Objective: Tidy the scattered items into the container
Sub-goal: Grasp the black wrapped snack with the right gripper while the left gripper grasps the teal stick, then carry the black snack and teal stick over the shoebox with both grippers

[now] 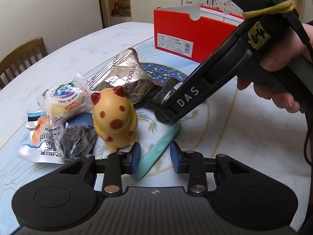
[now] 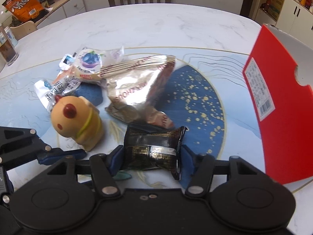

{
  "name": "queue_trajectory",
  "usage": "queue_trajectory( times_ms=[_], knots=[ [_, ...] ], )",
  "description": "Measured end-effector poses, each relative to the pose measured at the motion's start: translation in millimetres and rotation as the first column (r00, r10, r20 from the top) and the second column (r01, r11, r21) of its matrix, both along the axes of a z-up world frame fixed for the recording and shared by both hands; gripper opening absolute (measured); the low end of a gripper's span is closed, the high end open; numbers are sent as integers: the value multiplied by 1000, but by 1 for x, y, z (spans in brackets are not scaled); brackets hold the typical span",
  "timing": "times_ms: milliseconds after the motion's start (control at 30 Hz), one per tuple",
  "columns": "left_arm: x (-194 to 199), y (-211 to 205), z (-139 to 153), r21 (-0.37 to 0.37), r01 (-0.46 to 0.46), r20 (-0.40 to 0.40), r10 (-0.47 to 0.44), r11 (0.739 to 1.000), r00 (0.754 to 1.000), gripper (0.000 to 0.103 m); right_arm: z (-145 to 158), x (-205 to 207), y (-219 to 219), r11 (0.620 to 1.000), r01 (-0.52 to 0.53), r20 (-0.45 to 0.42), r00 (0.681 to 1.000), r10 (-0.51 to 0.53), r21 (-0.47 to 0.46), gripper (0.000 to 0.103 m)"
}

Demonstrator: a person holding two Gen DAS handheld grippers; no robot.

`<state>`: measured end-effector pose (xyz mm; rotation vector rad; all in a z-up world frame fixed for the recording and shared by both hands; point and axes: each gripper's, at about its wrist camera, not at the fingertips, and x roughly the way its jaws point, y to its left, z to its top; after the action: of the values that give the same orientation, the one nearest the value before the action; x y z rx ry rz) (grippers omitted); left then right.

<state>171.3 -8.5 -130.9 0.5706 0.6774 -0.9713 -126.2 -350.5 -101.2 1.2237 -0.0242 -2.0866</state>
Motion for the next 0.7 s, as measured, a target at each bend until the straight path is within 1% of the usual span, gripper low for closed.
queue_trajectory(
  times_ms=[33, 133, 267, 300, 333, 433, 700],
  knots=[
    [0, 0, 0, 0, 9, -1, -9, 1000, 1000, 25, -1, -1, 2, 1000, 4, 1, 1000, -4, 2, 58],
    [-4, -2, 0, 8, 36, 11, -36, 999, 999, 23, -2, -1, 8, 1000, 16, 5, 1000, -16, 2, 57],
    [-10, -2, 0, 10, 50, 13, -50, 999, 999, 20, -3, 0, 15, 1000, 26, 10, 1000, -26, 4, 56],
    [-11, -1, 0, 9, 47, 11, -47, 999, 999, 14, -3, 0, 17, 1000, 29, 11, 1000, -29, 6, 55],
    [-11, -1, 0, 8, 39, 10, -39, 999, 999, 10, -3, 2, 19, 999, 32, 11, 999, -32, 9, 54],
    [-7, 1, 1, -6, 26, -17, -26, 1000, 1000, 10, -4, 6, 28, 999, 38, 15, 999, -38, 10, 54],
    [-6, 5, 5, -28, 4, -41, -5, 1000, 999, 10, -2, 19, 50, 999, 50, 23, 998, -50, 10, 53]
  ],
)
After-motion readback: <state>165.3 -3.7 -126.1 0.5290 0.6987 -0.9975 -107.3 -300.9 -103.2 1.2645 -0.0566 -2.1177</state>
